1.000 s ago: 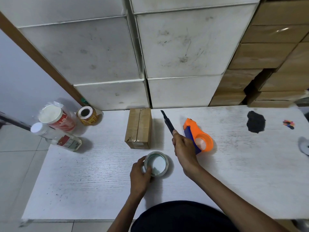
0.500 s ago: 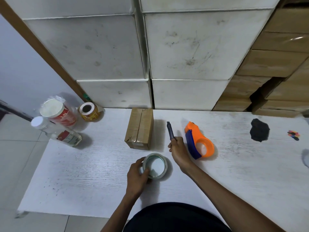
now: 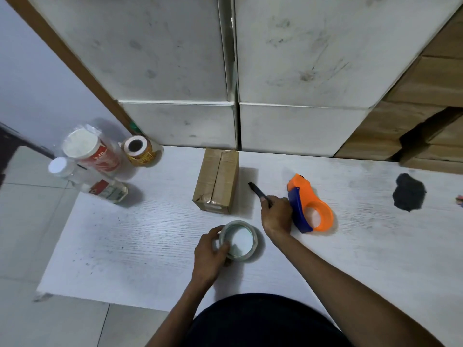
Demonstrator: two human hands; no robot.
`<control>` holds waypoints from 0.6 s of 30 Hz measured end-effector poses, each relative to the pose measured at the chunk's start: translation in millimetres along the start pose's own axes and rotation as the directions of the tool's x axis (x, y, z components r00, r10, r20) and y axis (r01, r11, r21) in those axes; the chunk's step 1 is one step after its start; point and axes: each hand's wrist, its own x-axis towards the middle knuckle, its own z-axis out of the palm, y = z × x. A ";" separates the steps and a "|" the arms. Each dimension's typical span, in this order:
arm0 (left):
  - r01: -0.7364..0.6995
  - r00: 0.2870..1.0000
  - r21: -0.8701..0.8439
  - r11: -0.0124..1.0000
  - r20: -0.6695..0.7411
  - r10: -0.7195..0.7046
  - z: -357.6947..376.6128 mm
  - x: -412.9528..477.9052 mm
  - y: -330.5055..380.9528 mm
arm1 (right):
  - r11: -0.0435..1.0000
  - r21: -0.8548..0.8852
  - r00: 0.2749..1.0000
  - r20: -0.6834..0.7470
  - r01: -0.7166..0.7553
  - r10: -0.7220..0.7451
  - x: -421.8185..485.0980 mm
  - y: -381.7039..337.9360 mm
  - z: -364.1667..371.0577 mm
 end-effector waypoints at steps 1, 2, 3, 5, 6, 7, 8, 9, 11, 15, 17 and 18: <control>0.006 1.000 -0.004 1.000 0.000 -0.006 -0.4 -1.0 1.2 | 0.998 -0.047 0.999 -0.015 0.029 -0.030 -0.9 -0.7 -1.8; 0.011 1.000 -0.010 1.000 -0.003 -0.011 -1.1 -1.8 2.3 | 0.990 -0.112 0.996 -0.026 0.086 -0.090 -1.5 -1.9 -4.0; 0.018 1.000 -0.016 1.000 -0.003 -0.018 -2.2 -2.6 3.5 | 0.970 -0.190 0.988 -0.021 0.149 -0.156 -1.6 -3.2 -6.2; 0.024 1.000 -0.014 1.000 -0.001 -0.024 -3.3 -3.2 6.0 | 0.913 -0.327 0.967 0.021 0.245 -0.252 -1.4 -3.4 -9.0; 0.024 1.000 -0.008 1.000 0.001 -0.024 -3.0 -3.7 6.4 | 0.884 -0.377 0.959 0.041 0.276 -0.282 -1.0 -2.6 -9.0; 0.027 1.000 -0.003 1.000 0.003 -0.027 -2.8 -4.4 6.4 | 0.862 -0.413 0.953 0.057 0.294 -0.298 -0.9 -1.6 -8.4; 0.028 1.000 -0.001 1.000 0.004 -0.028 -2.3 -4.7 6.6 | 0.850 -0.430 0.950 0.070 0.303 -0.304 -0.1 -1.0 -7.4; 0.034 0.999 -0.006 0.999 0.002 -0.034 -2.0 -5.3 6.4 | 0.851 -0.429 0.951 0.082 0.305 -0.299 0.8 -0.4 -6.5; 0.048 0.999 -0.021 0.999 -0.005 -0.048 -1.8 -6.9 7.8 | 0.866 -0.405 0.956 0.096 0.292 -0.278 3.0 0.2 -5.8; 0.053 0.999 -0.036 0.998 -0.004 -0.053 -2.4 -8.5 13.9 | 0.903 -0.357 0.971 0.111 0.237 -0.211 3.4 -0.9 -5.8; 0.059 0.998 -0.046 0.997 -0.012 -0.060 -2.3 -11.0 15.3 | 0.940 -0.269 0.977 0.090 0.211 -0.193 -4.1 -4.1 -13.5; 0.060 0.998 -0.047 0.997 -0.018 -0.061 -2.0 -11.9 16.0 | 0.950 -0.220 0.975 0.085 0.220 -0.206 -11.1 -5.5 -19.9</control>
